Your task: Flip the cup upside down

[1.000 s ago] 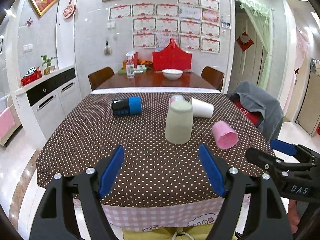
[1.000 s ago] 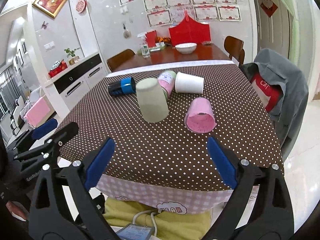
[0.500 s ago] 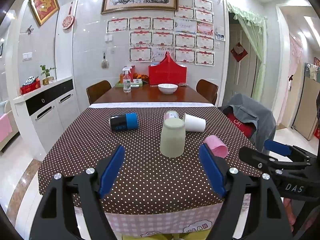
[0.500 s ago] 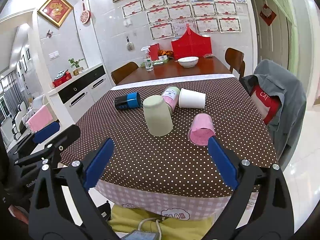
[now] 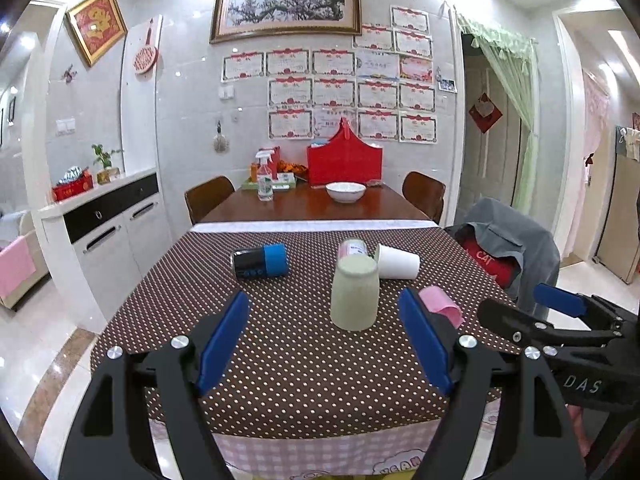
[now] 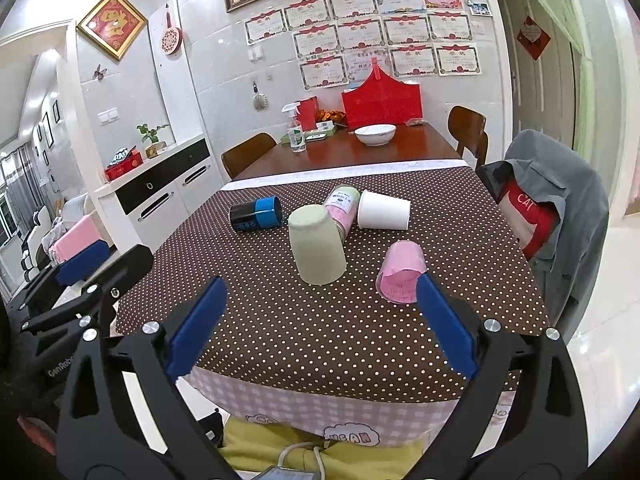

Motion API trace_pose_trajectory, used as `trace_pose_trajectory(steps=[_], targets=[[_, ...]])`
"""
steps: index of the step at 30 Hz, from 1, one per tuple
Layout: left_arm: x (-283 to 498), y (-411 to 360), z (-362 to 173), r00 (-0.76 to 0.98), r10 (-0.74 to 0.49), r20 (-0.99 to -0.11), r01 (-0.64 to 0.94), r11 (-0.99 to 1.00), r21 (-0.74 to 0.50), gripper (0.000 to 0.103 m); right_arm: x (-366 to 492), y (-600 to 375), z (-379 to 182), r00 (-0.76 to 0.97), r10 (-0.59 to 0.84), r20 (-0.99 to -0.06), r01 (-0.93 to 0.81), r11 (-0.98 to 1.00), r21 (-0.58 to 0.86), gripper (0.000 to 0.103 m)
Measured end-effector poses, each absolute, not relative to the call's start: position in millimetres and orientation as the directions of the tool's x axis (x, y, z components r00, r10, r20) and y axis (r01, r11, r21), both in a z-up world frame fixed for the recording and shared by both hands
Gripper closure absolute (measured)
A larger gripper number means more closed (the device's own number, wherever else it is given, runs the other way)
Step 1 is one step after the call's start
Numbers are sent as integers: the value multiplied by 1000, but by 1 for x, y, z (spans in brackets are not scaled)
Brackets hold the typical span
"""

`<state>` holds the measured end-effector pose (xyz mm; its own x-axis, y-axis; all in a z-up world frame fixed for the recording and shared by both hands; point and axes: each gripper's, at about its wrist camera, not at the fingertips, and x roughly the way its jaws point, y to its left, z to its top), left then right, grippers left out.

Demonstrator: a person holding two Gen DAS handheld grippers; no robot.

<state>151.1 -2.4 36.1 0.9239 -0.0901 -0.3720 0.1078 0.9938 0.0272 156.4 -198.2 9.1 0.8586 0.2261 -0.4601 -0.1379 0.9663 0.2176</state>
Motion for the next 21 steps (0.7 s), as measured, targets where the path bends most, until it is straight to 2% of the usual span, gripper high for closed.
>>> trace_pose_trajectory(steps=[15,21], targets=[[149,-2,40,925,-80,-371,97,995,27,24,153,-200,13,868,217,-447,-134,969,210,9],[154,-2,37,915,-74,-396,89,996,20,24,155,-200,12,862,224,-454,-138,967,216,9]])
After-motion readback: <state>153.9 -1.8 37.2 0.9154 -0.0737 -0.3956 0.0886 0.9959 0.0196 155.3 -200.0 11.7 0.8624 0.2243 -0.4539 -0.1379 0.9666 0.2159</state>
